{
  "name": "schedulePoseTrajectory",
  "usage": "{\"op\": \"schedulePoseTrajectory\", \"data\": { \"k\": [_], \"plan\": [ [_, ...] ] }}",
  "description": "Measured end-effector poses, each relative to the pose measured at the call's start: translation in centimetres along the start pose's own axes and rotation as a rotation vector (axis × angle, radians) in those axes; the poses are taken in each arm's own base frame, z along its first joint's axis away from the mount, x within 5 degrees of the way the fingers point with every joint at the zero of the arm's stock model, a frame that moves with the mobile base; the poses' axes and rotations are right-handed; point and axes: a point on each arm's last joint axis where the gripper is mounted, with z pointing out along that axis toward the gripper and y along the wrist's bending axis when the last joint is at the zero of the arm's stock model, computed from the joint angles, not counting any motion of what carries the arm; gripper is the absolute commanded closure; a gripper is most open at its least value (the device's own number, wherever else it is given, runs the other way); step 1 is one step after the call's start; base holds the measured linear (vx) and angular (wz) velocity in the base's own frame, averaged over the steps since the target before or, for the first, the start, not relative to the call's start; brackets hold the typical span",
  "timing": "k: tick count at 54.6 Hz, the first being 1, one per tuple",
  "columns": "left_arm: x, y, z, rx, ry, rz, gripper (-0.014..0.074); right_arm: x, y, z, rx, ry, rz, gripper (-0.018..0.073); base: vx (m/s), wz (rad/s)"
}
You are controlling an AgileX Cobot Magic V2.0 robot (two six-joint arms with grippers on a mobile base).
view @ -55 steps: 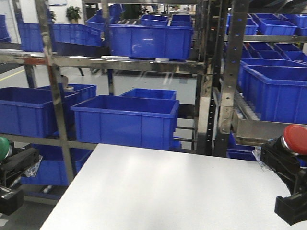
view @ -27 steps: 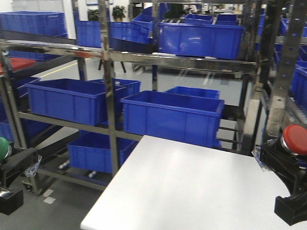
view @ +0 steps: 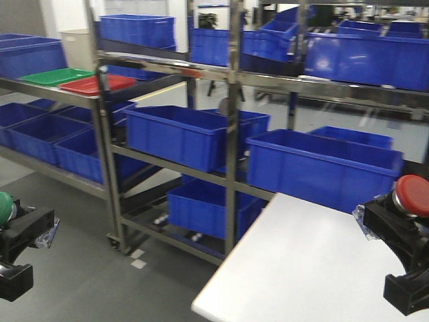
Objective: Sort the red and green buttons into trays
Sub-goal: 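Drive the base away from the shelves holding both buttons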
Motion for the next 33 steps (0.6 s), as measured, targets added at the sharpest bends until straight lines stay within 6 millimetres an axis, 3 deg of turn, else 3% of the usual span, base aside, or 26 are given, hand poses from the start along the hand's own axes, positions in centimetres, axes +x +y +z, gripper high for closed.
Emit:
{"op": "schedulePoseTrajectory", "data": {
  "k": [33],
  "plan": [
    [0.00, 0.00, 0.00, 0.000, 0.000, 0.000, 0.0599, 0.00, 0.00, 0.00, 0.000, 0.000, 0.000, 0.0568, 0.11, 0.53]
  ]
}}
